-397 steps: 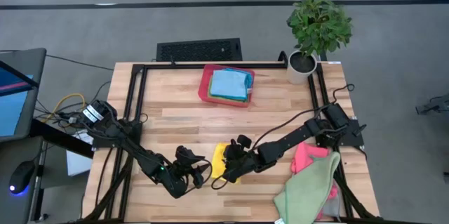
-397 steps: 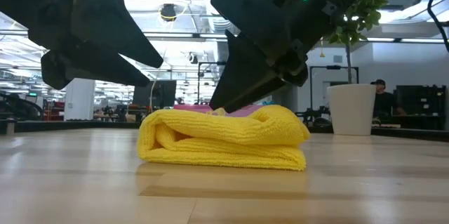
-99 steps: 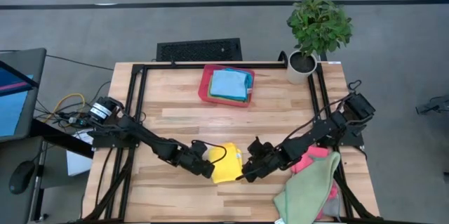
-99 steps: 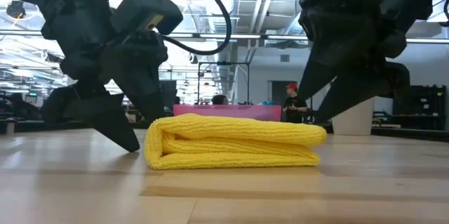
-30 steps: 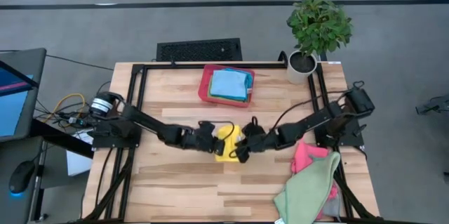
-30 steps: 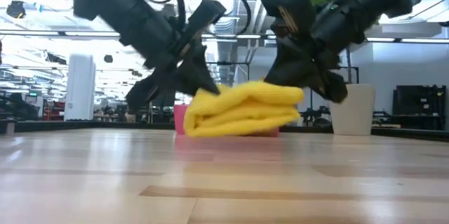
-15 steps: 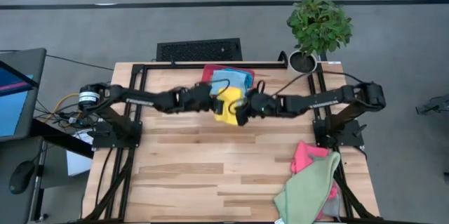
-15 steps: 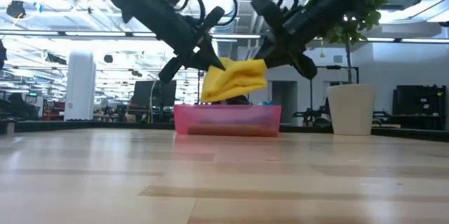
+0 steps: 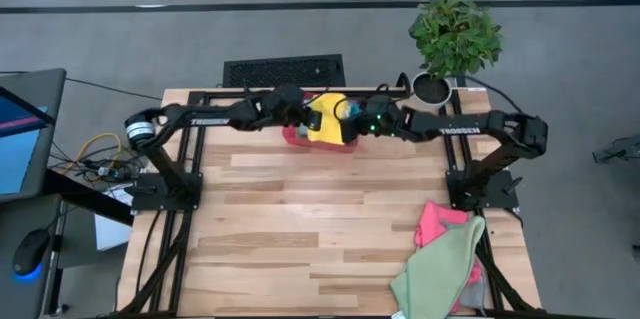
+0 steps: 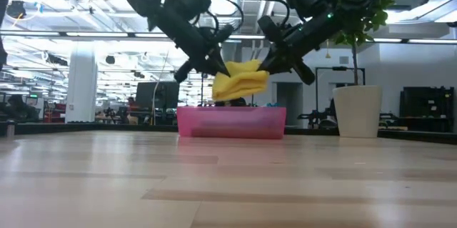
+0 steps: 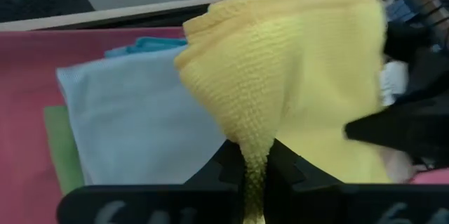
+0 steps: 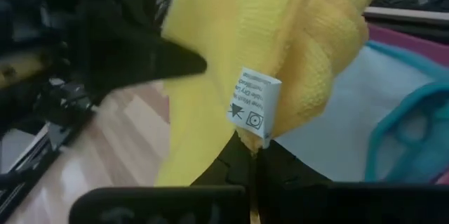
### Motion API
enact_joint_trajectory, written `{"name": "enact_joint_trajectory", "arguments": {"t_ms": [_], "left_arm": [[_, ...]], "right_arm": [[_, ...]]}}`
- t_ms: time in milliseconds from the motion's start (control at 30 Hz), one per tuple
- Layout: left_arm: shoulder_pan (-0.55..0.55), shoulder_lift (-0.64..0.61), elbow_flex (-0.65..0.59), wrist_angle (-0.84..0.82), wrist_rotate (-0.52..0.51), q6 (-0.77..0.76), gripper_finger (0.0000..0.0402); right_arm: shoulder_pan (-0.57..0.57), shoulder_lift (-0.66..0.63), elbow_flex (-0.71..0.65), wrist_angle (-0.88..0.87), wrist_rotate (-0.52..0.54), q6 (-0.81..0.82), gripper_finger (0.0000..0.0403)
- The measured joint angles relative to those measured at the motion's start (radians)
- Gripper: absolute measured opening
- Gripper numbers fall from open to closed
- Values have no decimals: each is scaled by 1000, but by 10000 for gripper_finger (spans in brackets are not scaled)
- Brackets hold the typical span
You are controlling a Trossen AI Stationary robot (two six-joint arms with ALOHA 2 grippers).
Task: Fold microfiber towels
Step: Stack the yellow microfiber cloth on top of the light blue microfiber cloth in the red bin
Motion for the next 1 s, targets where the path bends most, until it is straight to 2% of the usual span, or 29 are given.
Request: {"name": "enact_joint_trajectory", "arguments": {"t_ms": [300,633,767,1000], "left_arm": [[43,129,69,-10,33,38,11],[80,173,75,-20,74,71,16],[76,174,74,-32,28,121,52],[84,175,73,-41,30,150,163]], "right_arm": [[-53,144,-2,43,-7,-15,25],[-106,198,2,65,-78,-49,42],[-107,194,-1,47,-71,-70,70],[-120,190,49,-54,-43,-130,143]]}}
